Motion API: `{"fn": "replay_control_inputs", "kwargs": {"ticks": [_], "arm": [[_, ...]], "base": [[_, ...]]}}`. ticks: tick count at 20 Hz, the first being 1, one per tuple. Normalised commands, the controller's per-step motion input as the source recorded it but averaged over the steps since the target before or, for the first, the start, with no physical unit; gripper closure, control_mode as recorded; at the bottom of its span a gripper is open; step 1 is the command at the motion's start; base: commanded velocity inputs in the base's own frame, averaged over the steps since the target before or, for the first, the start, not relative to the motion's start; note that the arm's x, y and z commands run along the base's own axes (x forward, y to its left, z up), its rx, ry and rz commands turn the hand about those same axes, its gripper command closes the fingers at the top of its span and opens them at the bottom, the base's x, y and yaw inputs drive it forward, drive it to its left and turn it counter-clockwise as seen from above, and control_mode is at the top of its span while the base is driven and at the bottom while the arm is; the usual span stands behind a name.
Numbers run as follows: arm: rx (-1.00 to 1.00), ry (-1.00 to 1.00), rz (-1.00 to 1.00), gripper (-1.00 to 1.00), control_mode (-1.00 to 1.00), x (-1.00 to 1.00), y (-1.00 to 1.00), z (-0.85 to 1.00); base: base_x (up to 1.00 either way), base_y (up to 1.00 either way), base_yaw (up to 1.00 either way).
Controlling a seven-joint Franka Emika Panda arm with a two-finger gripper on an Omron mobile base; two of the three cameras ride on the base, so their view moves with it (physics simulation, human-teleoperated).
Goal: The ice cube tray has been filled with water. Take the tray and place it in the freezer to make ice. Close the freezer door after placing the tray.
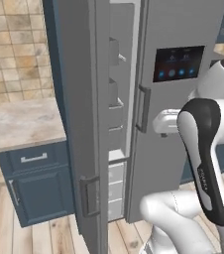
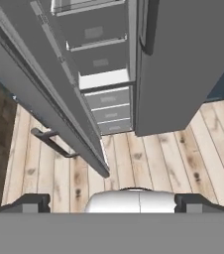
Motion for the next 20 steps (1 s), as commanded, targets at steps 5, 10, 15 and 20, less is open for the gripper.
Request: {"fn": "replay_control_inputs", "kwargs": {"ticks": [5,10,15,20], "arm": [[0.0,0.0,0.0,-1.0,1.0,0.0,0.0,0.0],[-0.03,0.0,0.0,-1.0,-1.0,-0.05,0.27,0.0],[-0.11,-0.01,0.0,-1.0,-1.0,0.23,0.93,0.0],[-0.13,-0.02,0.0,-1.0,-1.0,0.01,1.0,0.0]], "base": [[-0.56,0.01,0.04],[-0.06,0.01,0.0],[0.0,0.0,0.0],[0.0,0.0,0.0]]}}
